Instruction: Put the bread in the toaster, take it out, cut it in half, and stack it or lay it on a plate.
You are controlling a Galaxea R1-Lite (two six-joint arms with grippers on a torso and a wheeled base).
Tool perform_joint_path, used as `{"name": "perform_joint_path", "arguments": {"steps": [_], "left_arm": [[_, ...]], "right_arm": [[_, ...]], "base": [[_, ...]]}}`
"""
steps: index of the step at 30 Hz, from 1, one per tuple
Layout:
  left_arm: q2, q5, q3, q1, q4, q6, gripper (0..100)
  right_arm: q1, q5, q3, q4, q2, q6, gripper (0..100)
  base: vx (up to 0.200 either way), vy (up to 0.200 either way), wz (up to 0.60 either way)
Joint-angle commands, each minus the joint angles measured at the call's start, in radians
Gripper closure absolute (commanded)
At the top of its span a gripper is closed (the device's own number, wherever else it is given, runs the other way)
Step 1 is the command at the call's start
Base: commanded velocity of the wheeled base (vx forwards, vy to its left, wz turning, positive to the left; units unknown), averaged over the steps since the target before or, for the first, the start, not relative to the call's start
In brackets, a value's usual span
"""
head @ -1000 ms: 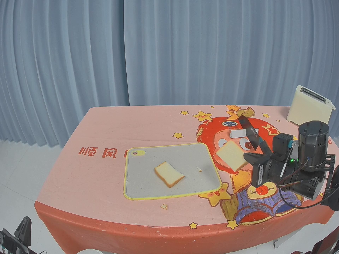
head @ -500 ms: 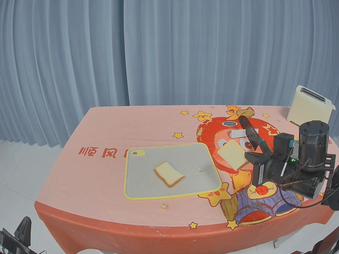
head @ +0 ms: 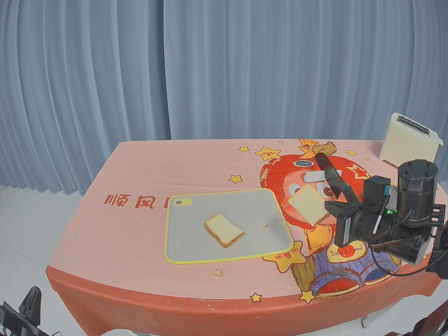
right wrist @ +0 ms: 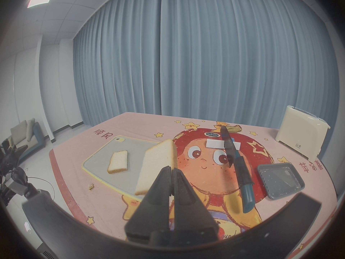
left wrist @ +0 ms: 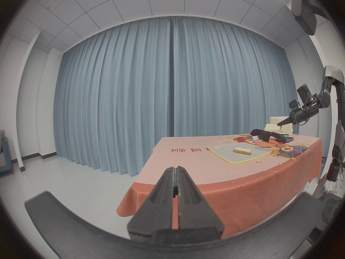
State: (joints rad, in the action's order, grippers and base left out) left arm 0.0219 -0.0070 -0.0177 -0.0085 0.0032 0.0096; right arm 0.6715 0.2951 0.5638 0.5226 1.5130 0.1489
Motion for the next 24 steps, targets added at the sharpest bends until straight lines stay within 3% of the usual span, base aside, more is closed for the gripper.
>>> {"name": "perform_joint_path", "arguments": {"steps": [1, 4, 24], "left_arm": [[0.0, 0.001, 0.016, 0.001, 0.0, 0.0, 100], [0.0, -0.001, 0.016, 0.001, 0.0, 0.001, 100], [0.0, -0.001, 0.016, 0.001, 0.0, 0.0, 100]], "right_arm": [[0.0, -0.001, -0.002, 0.001, 0.003, 0.0, 100], [0.0, -0.001, -0.002, 0.001, 0.003, 0.0, 100], [-0.012, 0.001, -0.007, 0.001, -0.007, 0.0, 100]], "base": [[0.0, -0.2, 0.0], [0.0, -0.2, 0.0], [0.0, 0.0, 0.0]]}}
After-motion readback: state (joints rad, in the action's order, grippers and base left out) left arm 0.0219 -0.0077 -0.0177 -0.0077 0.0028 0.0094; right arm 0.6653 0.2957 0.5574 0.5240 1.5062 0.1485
